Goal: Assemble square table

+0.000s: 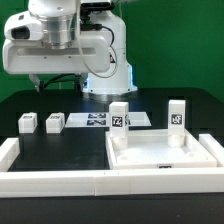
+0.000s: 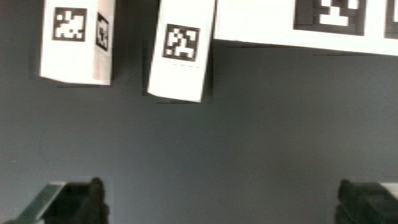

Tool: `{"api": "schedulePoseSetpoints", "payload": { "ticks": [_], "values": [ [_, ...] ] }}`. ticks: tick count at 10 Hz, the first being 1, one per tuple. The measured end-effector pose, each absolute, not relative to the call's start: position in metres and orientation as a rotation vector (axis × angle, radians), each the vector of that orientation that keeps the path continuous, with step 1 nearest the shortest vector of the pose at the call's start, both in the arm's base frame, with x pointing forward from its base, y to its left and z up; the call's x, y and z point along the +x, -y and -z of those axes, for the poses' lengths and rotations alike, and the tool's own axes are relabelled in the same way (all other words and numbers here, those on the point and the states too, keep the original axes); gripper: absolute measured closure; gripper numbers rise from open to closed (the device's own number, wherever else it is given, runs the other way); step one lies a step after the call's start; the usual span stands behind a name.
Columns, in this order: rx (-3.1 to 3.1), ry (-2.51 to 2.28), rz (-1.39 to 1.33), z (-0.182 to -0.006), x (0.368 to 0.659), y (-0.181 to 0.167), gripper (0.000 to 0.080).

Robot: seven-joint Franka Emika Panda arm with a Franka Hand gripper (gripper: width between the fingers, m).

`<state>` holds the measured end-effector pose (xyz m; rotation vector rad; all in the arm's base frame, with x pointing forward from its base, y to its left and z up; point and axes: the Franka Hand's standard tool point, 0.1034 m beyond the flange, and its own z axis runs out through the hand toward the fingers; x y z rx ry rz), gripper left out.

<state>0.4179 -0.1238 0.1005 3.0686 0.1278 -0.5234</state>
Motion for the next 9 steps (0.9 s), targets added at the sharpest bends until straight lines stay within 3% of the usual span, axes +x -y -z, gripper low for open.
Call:
{"api": "schedulePoseSetpoints", "payload": {
  "ticks": [6,9],
  "values": [
    [3.062,-0.145,0.581,-0.074,0.395,0.136,0.015],
    [3.057,-0.147,0.605,-0.074,0.395,0.136,0.015]
  ]
}}
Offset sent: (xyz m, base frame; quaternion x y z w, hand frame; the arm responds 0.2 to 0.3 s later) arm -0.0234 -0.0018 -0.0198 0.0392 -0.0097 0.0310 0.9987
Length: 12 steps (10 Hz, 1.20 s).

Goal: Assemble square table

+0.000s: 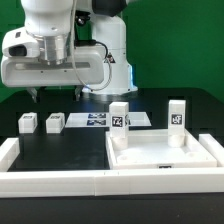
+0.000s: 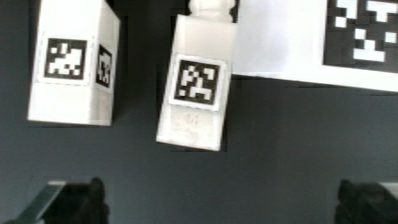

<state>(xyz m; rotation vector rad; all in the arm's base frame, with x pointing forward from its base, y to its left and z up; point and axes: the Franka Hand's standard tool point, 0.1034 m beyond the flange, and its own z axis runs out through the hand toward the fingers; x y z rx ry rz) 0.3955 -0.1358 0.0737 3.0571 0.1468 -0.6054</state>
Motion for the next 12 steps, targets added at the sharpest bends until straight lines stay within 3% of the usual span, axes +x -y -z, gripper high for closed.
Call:
{"api": "schedulePoseSetpoints", "payload": {
  "ticks": [9,12],
  "values": [
    [2.777,-0.08,1.401,-0.054,0.376,0.141,0.015],
    [2.695,-0.071,1.525,-0.047,0.374,0.144,0.015]
  ]
}}
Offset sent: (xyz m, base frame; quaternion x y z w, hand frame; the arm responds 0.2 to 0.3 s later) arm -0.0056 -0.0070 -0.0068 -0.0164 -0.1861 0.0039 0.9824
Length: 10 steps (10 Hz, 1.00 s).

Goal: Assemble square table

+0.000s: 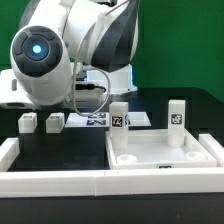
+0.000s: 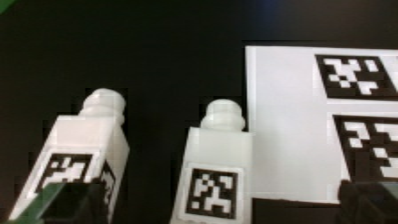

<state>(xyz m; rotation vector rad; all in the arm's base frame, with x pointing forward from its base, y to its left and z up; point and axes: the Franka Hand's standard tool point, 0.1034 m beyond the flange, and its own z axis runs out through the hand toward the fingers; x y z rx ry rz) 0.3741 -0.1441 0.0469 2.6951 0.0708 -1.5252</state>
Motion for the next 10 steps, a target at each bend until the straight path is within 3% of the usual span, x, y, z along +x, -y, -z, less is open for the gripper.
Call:
{"api": "schedulePoseSetpoints", "payload": {
  "ticks": [6,10],
  "values": [
    [2.707,-0.071,1.479,-0.024,0.357,0.153,0.015],
    [2.699,-0.058,1.479,-0.022,0.355,0.152,0.015]
  ]
}}
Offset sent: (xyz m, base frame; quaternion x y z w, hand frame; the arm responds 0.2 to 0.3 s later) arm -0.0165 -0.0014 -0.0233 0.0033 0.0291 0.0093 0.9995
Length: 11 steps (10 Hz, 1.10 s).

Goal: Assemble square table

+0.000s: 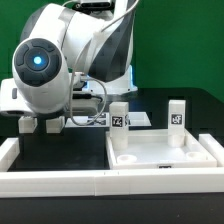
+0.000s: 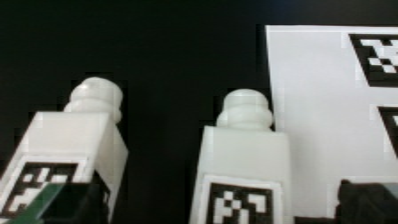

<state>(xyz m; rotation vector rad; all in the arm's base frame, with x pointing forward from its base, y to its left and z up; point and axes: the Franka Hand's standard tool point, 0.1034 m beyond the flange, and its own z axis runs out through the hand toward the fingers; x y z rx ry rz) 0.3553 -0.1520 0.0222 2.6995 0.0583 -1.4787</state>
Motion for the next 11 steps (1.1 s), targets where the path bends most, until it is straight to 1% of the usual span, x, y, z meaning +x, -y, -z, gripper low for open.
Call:
{"api": "schedulePoseSetpoints", "payload": {
  "ticks": [9,11],
  "values": [
    [2.685,-0.049,1.471,-0.0201,0.3581,0.1416,0.015],
    [2.687,-0.051,1.468,-0.0228,0.3615,0.1412,0.015]
  ]
}}
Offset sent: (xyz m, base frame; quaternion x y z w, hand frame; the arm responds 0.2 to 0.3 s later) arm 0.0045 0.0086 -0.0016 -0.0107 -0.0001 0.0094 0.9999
